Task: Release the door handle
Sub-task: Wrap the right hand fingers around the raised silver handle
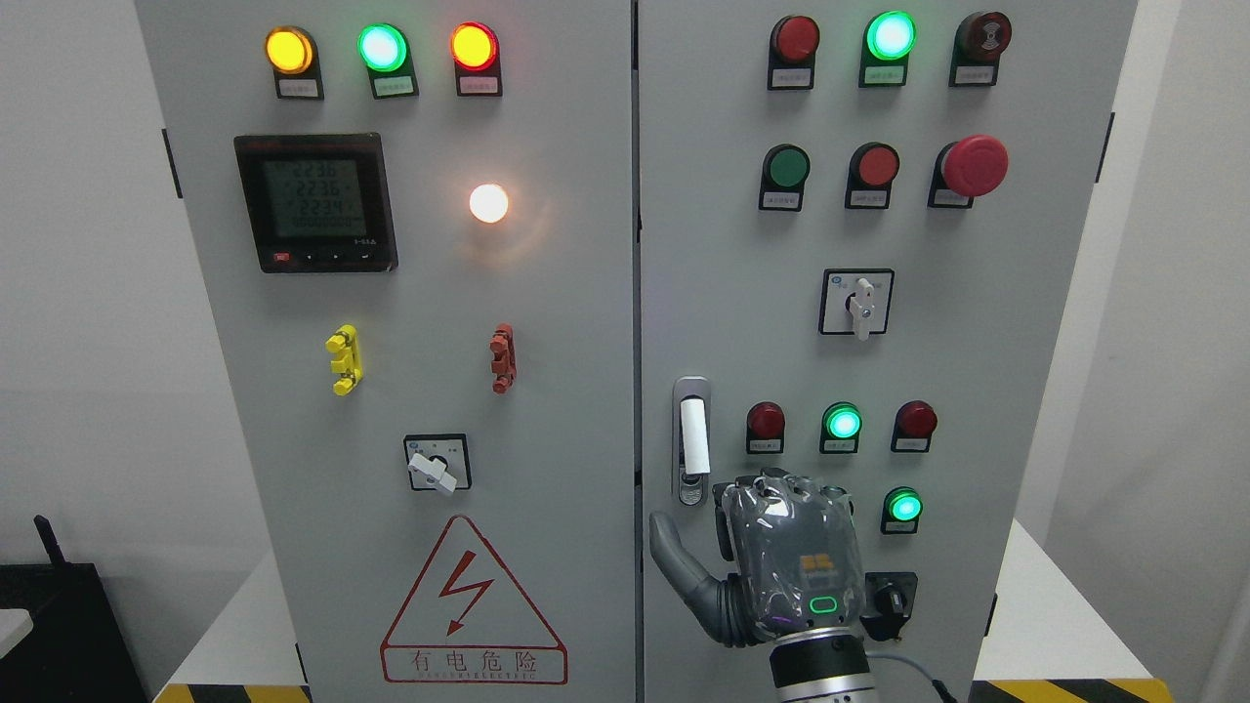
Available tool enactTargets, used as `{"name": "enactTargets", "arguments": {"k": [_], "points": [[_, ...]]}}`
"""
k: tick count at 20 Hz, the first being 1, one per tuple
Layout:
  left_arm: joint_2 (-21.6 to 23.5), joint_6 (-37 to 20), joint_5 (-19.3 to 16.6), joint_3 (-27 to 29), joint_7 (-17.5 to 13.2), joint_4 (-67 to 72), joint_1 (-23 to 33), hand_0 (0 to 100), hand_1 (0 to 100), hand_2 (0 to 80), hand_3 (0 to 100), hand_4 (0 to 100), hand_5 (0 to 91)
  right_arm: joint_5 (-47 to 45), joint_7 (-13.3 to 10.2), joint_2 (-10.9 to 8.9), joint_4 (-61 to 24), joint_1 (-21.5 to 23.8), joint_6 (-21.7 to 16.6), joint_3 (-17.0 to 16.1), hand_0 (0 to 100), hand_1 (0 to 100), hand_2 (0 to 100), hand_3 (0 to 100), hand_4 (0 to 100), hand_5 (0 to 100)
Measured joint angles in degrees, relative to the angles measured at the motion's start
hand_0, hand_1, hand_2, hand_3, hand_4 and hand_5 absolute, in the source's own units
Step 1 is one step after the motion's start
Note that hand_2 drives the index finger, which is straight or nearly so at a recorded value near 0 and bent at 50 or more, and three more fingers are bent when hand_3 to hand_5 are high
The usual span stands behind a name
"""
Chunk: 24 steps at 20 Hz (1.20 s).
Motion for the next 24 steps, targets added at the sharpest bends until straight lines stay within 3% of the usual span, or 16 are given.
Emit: {"name": "enactTargets", "arguments": {"k": [13, 24], "points": [[0.00, 0.00, 0.00, 0.00, 0.00, 0.00, 0.00, 12, 39, 0.0, 0, 0, 0.0, 0.10, 2.51, 0.20, 1.73, -3.23, 2.07, -0.10, 32, 1, 98, 100, 89, 98], [-0.01, 0.00, 0.00, 0.00, 0.00, 0.00, 0.00, 12, 39, 0.0, 0, 0, 0.0, 0.04, 2.80, 0.29, 3.23, -4.58, 2.52, -0.39, 32, 5, 98, 100, 89, 98]]}}
